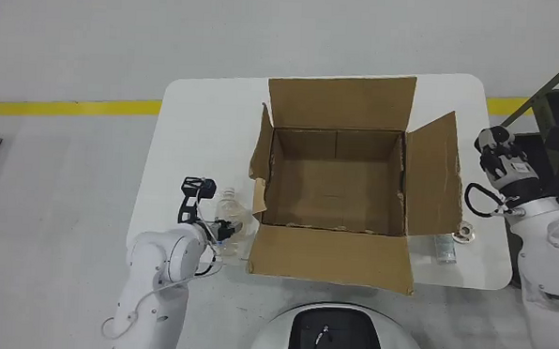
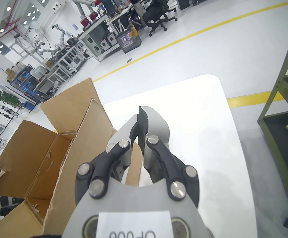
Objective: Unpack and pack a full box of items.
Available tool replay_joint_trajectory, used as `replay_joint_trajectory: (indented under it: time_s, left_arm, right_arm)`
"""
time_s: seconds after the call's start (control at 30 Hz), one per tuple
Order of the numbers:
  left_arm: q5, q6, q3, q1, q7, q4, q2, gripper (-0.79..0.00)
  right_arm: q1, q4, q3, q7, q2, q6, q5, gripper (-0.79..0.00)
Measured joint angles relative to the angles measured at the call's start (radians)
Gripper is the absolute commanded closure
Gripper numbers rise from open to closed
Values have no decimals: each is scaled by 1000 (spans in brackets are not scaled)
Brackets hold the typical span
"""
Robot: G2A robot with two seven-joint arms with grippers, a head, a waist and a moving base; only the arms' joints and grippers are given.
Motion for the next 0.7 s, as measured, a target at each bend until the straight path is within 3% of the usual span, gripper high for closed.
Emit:
replay_joint_trajectory:
  time_s: [0.3, 0.33, 0.37, 0.4, 0.5, 0.7]
  left_arm:
    - [38, 17, 45, -26, 14, 96, -2, -785]
    - [30, 24, 47, -28, 15, 107, -3, -640]
    - [23, 28, 48, -30, 15, 114, -4, -425]
    - [19, 30, 50, -32, 15, 120, -4, -382]
    - [16, 30, 56, -34, 19, 131, -4, 0]
    - [18, 32, 62, -32, 27, 134, -4, 0]
  right_arm:
    - [-9, -1, 15, -2, 5, 5, 10, 0]
    - [-10, -2, 15, -4, 6, 5, 12, 0]
    - [-12, -3, 16, -5, 6, 5, 14, 0]
    - [-13, -3, 16, -6, 6, 5, 15, 0]
    - [-17, -3, 19, -9, 8, 3, 19, 0]
    - [-20, -3, 24, -15, 11, 1, 24, 0]
